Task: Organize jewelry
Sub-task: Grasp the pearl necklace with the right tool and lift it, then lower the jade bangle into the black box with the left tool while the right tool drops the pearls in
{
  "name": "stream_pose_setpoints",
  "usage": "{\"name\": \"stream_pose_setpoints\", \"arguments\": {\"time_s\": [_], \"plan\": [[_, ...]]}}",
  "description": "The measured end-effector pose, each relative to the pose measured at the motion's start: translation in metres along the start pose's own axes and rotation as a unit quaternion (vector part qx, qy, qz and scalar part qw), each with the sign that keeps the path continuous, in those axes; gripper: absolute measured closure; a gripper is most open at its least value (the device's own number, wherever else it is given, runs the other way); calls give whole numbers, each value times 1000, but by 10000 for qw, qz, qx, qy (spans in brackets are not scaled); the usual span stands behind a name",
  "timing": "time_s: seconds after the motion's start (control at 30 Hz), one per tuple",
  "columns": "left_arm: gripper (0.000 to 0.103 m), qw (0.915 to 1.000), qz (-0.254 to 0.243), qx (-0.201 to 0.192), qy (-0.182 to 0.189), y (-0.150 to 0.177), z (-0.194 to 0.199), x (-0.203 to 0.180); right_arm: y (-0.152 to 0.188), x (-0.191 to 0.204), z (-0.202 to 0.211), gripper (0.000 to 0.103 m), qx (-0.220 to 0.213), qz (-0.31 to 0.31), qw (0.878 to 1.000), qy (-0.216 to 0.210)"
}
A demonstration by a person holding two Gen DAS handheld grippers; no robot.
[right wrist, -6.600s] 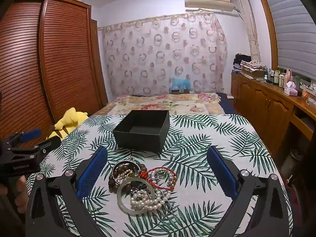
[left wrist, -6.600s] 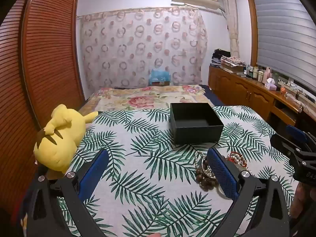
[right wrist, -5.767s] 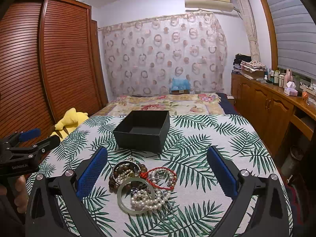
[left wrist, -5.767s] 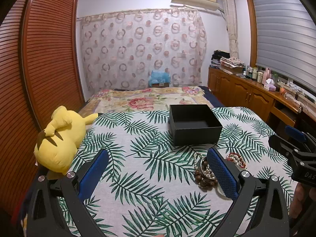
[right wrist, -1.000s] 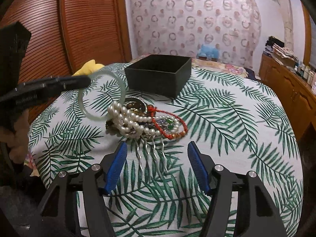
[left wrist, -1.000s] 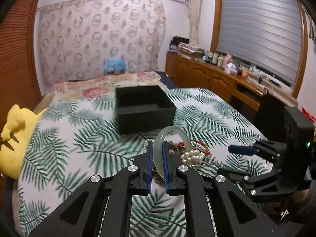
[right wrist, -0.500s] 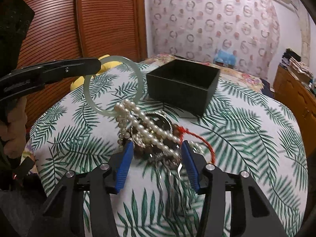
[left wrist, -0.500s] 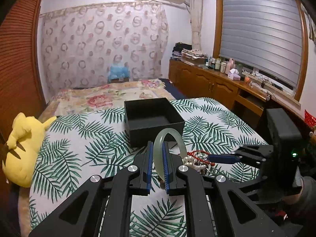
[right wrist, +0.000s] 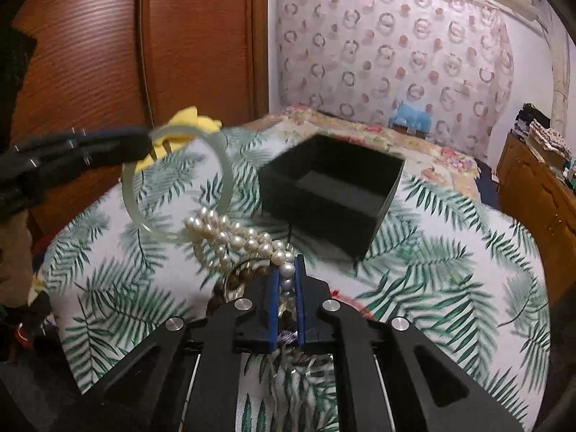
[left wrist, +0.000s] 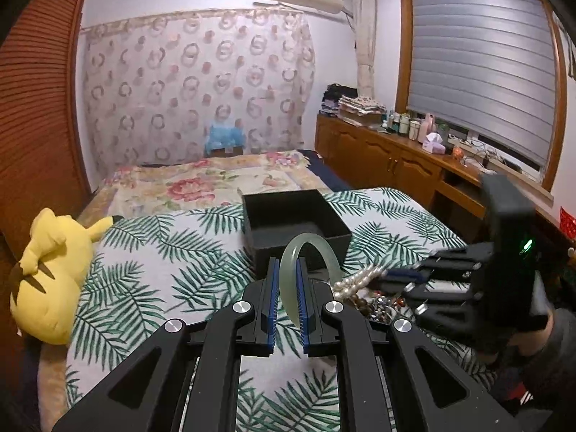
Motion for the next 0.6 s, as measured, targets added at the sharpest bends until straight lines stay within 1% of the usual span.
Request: {"name": "stream_pose_setpoints", "arguments": {"time_s": [0.13,0.37,0.47,0.6], "plan": [[95,10000,21,-21,-62,-2,0,7,-25,-3,22,94,-268,-17,9996,-132],[95,9998,102,-116,-120,-9,3,16,-58,-1,50,94,-642,90,9977,-187],[95,9997,109,-138,-153,-11,5,19,-69,-2,56,94,-714,126,9972,-174],[95,9996,159,-175,-167,-16,4,25,-77,-5,55,94,-716,188,9972,-98]]}}
Point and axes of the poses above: each gripper's, at about its wrist camera, not at the fingertips, and z roughly against the way its jaws point, x to its left, y to its underside, the point moved 8 cm from there along -z, roughly the way its jaws point, and after that the axes turned 4 degrees about -z, right-handed, at the moved point
